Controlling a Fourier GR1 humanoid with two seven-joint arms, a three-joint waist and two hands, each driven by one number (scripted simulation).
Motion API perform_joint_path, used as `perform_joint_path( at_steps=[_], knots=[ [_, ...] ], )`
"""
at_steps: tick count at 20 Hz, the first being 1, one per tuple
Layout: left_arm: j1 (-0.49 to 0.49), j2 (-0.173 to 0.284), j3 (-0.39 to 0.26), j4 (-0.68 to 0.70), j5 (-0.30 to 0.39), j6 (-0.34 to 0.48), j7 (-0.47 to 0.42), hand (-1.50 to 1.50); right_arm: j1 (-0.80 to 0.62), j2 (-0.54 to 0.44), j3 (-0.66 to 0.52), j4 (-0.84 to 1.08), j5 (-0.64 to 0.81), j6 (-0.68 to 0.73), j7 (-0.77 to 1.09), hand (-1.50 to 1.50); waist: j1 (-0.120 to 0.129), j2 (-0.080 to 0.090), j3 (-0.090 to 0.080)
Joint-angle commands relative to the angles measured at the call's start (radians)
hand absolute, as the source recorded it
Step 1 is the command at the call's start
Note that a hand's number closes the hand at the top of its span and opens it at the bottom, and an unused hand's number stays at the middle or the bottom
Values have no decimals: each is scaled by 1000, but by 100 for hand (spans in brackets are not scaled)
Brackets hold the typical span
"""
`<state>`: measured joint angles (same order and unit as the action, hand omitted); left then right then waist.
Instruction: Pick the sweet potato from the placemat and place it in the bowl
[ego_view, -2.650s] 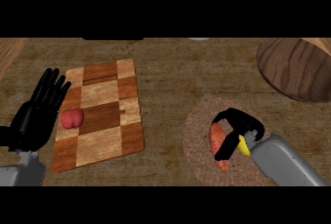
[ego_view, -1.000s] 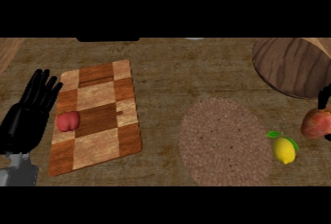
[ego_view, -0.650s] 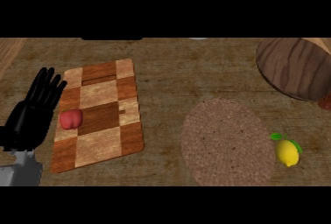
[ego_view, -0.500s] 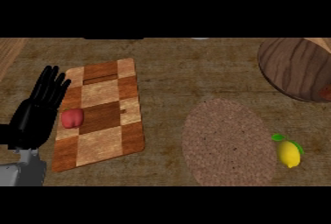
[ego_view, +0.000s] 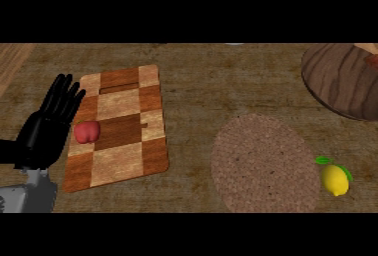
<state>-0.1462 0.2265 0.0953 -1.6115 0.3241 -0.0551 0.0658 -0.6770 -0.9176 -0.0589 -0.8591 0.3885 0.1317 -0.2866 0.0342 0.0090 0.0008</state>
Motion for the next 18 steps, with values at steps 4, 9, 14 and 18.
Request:
perform_joint_path(
  at_steps=[4,9,14,18],
  knots=[
    [-65,13,15,19,14,-9,24,0,-197,87,-7,352,83,-94,-142,150,26,12,2],
    [1,-12,-21,-17,3,-32,-10,0,-255,118,23,503,157,-150,-143,150,56,20,3],
    [-48,-28,-38,6,-5,-20,4,0,-291,150,91,599,244,-143,-87,150,77,31,4],
    [-62,-5,-18,-11,9,-28,18,0,-294,160,55,688,204,-27,-81,-150,90,37,6]
  ],
)
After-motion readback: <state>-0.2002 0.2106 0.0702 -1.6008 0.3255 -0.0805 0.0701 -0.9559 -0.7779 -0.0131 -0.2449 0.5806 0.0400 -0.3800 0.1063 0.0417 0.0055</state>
